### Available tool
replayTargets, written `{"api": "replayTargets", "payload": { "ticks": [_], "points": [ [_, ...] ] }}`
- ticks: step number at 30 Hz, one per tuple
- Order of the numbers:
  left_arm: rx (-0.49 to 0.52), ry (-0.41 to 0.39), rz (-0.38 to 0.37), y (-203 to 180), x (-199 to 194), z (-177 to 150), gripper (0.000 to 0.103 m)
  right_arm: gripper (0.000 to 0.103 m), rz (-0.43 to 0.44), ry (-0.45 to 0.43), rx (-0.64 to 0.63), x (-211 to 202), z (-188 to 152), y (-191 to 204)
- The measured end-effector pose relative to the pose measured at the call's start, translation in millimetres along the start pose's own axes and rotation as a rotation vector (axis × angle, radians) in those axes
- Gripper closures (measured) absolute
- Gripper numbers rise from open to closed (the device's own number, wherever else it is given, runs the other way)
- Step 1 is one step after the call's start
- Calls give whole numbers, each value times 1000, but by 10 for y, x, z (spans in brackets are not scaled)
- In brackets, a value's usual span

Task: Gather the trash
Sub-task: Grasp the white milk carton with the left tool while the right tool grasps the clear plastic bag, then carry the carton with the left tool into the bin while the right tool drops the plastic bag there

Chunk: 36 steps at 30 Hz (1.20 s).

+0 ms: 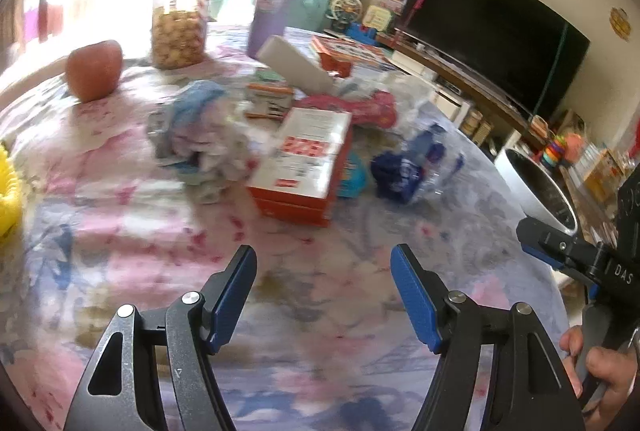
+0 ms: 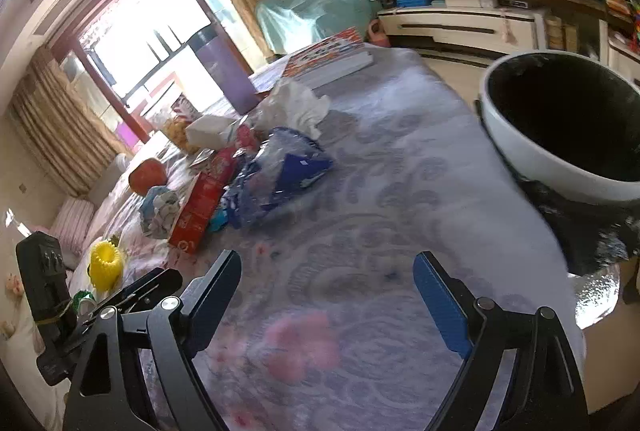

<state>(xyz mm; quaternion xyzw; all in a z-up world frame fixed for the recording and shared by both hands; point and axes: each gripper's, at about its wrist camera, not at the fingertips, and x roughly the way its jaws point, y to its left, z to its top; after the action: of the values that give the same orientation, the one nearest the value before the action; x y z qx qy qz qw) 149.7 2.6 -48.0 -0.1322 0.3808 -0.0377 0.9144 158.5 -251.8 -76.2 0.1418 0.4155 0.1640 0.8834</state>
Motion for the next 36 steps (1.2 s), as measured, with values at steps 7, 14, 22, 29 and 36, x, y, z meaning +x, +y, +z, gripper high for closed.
{"api": "replayTargets", "payload": {
  "ticks": [7,14,22,29,36],
  "points": [
    [-41,-14,26,217,-87,25,34,14,23,14,-9,190,54,164],
    [-27,4,-10,203,12,104,34,14,31,24,-13,367,129,257],
    [15,33,-21,227,436,400,34,14,39,33,34,606,352,181],
    [29,47,-21,160,645,489,36,16,76,66,99,847,470,87],
    [89,17,-15,19,639,468,52,51,117,48,86,780,427,42]
  ]
}}
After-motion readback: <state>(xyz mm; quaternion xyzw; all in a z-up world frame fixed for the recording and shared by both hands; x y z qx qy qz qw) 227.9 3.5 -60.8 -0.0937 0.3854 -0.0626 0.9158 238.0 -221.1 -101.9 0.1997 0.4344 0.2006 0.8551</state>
